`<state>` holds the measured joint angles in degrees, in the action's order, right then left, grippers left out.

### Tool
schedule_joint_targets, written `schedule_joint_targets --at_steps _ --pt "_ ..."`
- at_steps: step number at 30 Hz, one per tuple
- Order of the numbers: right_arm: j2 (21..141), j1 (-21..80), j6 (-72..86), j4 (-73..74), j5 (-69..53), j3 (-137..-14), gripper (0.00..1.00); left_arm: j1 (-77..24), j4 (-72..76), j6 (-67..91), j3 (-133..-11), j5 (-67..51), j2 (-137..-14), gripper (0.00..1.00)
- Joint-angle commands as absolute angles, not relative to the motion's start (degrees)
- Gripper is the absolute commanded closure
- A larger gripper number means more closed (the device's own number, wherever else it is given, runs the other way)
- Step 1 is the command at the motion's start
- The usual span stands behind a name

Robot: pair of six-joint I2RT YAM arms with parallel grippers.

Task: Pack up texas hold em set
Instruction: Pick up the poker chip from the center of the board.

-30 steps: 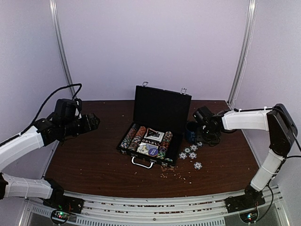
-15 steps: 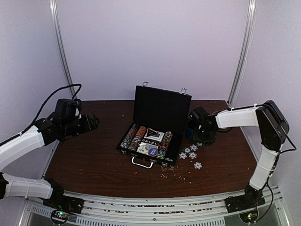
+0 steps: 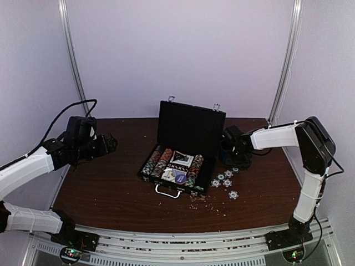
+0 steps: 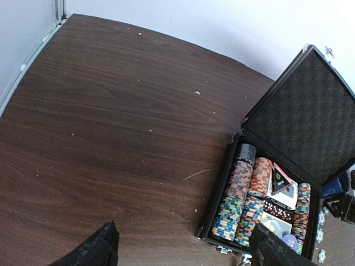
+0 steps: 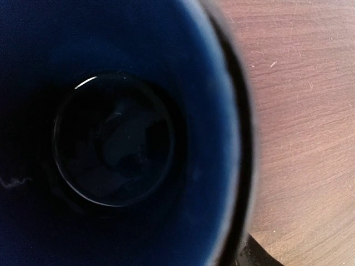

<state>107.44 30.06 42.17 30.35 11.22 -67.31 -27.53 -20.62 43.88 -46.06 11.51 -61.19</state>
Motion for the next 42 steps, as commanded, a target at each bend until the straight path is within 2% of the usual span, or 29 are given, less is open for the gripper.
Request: schedule_joint_targets --at_steps 1,13,33,42 --pt "106.5 29.4 44.0 30.8 11.8 -65.4 0.46 -26.6 -17.3 42.9 -46.2 10.9 -61.8 0.16" --pt "107.4 28.8 44.7 30.1 9.1 -63.9 0.48 -26.0 -16.4 41.8 -46.9 9.2 -63.2 0.16" --pt "105.0 30.4 41.8 35.5 10.6 -63.5 0.61 -25.5 -15.4 40.1 -46.9 6.6 -64.7 0.16" --pt "101.4 31.8 43.0 36.6 8.6 -61.0 0.61 -25.5 -15.4 38.6 -47.3 5.3 -65.4 0.16"
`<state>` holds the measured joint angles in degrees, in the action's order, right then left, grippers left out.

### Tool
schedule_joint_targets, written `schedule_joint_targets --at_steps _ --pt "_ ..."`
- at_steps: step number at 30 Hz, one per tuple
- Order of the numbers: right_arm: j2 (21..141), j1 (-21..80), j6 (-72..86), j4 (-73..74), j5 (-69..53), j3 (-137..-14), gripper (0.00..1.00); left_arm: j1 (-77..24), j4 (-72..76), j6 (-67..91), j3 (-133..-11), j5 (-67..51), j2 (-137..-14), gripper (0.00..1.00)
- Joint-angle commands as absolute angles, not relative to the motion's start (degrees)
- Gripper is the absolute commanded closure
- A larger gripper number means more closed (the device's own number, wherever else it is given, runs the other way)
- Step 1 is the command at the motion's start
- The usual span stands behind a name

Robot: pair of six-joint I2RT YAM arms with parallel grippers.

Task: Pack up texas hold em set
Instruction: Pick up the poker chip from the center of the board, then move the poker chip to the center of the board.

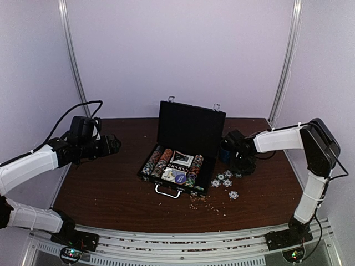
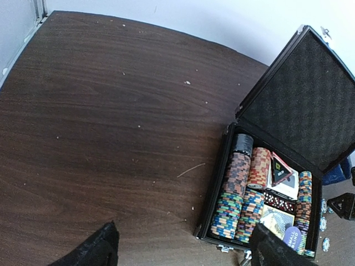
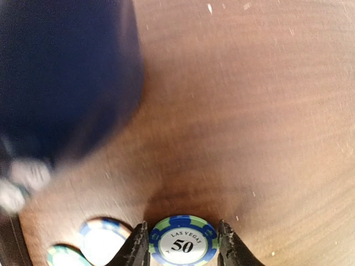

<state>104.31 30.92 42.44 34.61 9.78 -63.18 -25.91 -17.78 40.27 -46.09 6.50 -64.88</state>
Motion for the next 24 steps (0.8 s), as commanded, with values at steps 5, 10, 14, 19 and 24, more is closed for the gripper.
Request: schedule_joint_targets --at_steps 5,10,14,19,24 --pt "100.1 33.2 44.0 36.2 7.6 -57.7 0.61 -25.5 -15.4 38.2 -47.1 3.9 -65.9 0.16" --pt "98.3 36.0 46.0 35.8 6.4 -54.0 0.61 -25.5 -15.1 37.7 -46.6 2.6 -66.1 0.16" --pt "96.7 38.6 48.6 34.3 4.8 -49.7 0.61 -25.5 -15.2 37.6 -46.0 1.5 -65.8 0.16" --pt "94.2 42.7 51.7 31.3 2.4 -45.6 0.6 -25.5 -15.4 37.4 -44.7 0.6 -64.6 0.16" --pt "93.8 48.5 54.4 31.2 1.2 -44.5 0.59 -25.5 -16.0 37.0 -43.6 -0.7 -63.8 0.16"
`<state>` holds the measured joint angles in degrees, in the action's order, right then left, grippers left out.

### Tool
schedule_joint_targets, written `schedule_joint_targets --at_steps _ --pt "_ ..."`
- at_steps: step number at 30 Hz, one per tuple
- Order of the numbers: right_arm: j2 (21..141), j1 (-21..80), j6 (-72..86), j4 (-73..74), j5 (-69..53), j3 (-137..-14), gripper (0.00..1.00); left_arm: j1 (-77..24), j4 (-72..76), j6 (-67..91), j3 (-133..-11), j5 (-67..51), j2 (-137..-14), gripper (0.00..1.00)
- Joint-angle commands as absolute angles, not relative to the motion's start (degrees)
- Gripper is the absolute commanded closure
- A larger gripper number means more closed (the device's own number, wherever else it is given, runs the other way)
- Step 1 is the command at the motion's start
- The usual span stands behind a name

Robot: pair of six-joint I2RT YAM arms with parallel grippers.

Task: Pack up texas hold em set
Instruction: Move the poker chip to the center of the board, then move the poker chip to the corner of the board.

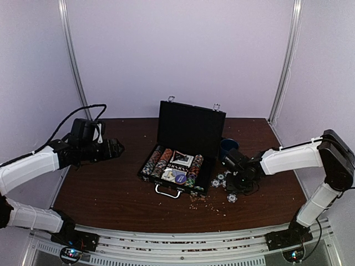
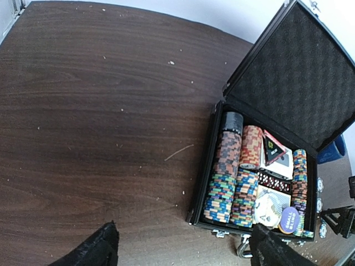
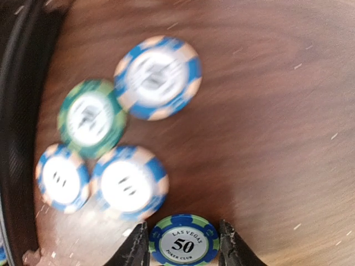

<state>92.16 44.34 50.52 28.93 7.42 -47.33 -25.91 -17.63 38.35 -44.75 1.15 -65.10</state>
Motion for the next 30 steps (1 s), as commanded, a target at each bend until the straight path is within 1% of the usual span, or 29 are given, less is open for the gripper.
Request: schedule_joint_targets --at_steps 1,11,20,22,26,30 --pt "93.8 49.6 55.2 31.3 1.0 -44.3 0.59 -25.5 -16.1 37.0 -43.3 -1.0 -63.7 0.16" --pt "93.1 61.3 62.5 30.9 -2.2 -42.7 0.6 -25.5 -16.3 35.4 -40.0 -5.0 -61.4 0.16" --pt "96.4 71.9 64.9 33.0 -3.4 -47.1 0.6 -25.6 -16.9 33.7 -34.0 -10.8 -57.4 0.17" --pt "95.7 72.3 64.9 34.1 -2.9 -48.3 0.59 -25.5 -17.2 33.6 -33.0 -11.5 -55.7 0.18" --pt "93.6 71.4 64.6 38.3 0.1 -52.2 0.55 -25.5 -17.4 33.2 -31.9 -12.7 -53.6 0.18" --pt "93.4 68.9 62.4 41.7 2.1 -55.4 0.54 -25.6 -17.2 32.9 -32.3 -13.8 -53.7 0.19"
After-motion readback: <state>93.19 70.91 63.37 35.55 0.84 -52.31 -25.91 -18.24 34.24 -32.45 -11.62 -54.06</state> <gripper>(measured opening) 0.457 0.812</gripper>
